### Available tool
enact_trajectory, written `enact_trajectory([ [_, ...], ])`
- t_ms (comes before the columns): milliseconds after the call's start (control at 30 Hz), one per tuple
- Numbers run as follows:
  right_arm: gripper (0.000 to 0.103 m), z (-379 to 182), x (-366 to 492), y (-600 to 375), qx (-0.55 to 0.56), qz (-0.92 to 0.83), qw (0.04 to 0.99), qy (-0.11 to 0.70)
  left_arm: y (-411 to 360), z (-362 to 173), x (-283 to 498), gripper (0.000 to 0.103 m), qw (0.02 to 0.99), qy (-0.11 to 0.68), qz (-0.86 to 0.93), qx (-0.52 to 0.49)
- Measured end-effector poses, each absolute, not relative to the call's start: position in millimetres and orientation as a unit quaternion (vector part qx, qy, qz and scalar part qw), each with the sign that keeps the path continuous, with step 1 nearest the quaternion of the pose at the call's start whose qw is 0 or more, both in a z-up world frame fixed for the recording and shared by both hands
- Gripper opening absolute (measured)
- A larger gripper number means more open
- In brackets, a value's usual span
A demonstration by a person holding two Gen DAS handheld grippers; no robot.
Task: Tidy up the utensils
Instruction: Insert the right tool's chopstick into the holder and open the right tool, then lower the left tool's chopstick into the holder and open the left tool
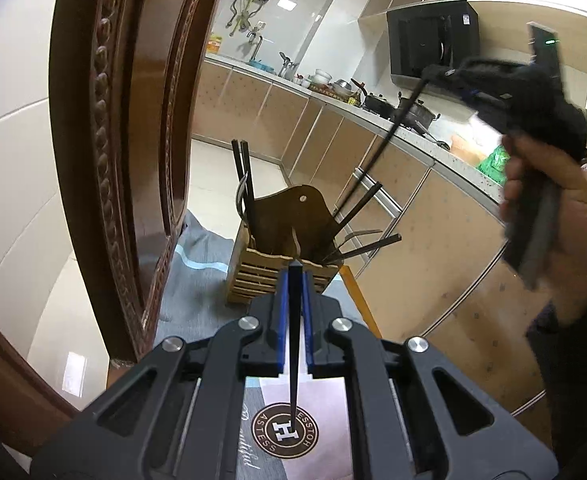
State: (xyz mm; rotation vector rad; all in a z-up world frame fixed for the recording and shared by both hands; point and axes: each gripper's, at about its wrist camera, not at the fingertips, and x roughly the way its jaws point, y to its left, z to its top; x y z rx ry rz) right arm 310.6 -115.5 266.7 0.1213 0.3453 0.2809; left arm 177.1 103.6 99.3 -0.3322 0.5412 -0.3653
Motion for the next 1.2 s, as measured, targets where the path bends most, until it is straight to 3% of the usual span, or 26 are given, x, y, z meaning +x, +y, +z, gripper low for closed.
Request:
enact_trajectory([
  [300,0.009,175,350,-122,0.080,0.134,0.960,0.231,105,102,178,0.006,0.939,0.249,-0.169,-0.167],
  [333,0.015,168,346,-125,0.085,0.140,0.957,0.239,106,103,177,0.006,0.940,0.246,-0.167,-0.166],
  [400,0.046,161,329,-138,0.098,0.145,0.956,0.235,108,106,177,0.006,0.944,0.237,-0.159,-0.167],
  [433,0.073,158,304,-153,0.113,0.136,0.961,0.211,110,111,177,0.006,0.946,0.232,-0.154,-0.167],
  [467,0.088,155,282,-165,0.124,0.130,0.966,0.188,111,117,179,0.006,0.948,0.224,-0.150,-0.166],
  [500,0.092,152,263,-175,0.132,0.126,0.968,0.170,113,126,179,0.006,0.953,0.211,-0.142,-0.166],
  [733,0.094,76,160,-243,0.159,0.065,0.968,0.181,110,196,210,0.006,0.968,0.152,-0.116,-0.165],
  [800,0.094,60,163,-255,0.199,0.071,0.951,0.226,104,212,224,0.006,0.972,0.139,-0.108,-0.157],
  [900,0.094,57,167,-264,0.206,0.072,0.950,0.225,97,228,245,0.006,0.974,0.130,-0.101,-0.152],
  [1200,0.094,47,175,-265,0.199,0.084,0.946,0.243,85,199,323,0.006,0.970,0.166,-0.079,-0.161],
])
